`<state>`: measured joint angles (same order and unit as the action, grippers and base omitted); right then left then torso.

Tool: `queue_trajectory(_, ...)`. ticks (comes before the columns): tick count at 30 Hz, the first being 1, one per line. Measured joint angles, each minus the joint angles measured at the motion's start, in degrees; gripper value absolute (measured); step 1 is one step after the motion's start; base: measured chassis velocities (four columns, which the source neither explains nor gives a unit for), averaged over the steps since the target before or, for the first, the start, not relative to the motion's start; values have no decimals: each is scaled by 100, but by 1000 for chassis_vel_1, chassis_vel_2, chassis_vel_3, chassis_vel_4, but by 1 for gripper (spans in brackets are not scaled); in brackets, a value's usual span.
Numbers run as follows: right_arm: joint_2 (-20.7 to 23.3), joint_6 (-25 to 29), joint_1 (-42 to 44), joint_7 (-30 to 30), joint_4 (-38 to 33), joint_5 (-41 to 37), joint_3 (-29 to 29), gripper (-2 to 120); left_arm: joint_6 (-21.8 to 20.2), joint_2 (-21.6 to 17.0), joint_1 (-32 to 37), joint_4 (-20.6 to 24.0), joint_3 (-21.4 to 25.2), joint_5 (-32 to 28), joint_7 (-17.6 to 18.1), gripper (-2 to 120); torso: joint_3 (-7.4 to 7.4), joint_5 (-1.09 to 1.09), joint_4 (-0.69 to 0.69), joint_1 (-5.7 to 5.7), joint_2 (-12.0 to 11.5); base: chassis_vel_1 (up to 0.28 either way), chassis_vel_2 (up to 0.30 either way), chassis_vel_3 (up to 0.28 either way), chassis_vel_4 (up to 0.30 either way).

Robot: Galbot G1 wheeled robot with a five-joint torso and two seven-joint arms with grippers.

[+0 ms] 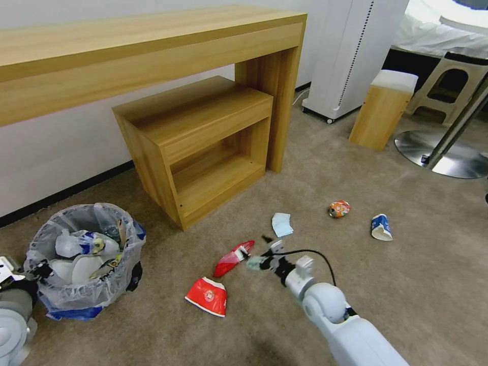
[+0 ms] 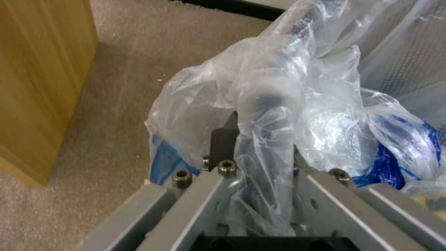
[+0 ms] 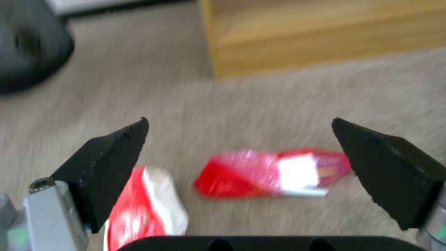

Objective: Pick up the trash bin and place the garbage on the floor into it.

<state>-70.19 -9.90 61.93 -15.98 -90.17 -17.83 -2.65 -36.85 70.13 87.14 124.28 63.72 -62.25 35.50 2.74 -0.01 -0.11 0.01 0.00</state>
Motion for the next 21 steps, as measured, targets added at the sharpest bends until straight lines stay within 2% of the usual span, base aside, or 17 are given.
queue_trajectory(7,-296,13,-283,-524,694,785,389,100,0,105,33,91,13,76,9,0,0,0,0,0,0,0,0,0,0)
queue_trajectory(13,-462,-84,-522,-560,1013,1001,759,100,-2,212,67,188,-52,222,15,0,0,1,0,0,0,0,0,0,0)
queue_trajectory(21,-473,-279,-887,-723,1309,1098,1170,100,-4,431,46,218,-175,421,16,0,0,1,0,0,0,0,0,0,0)
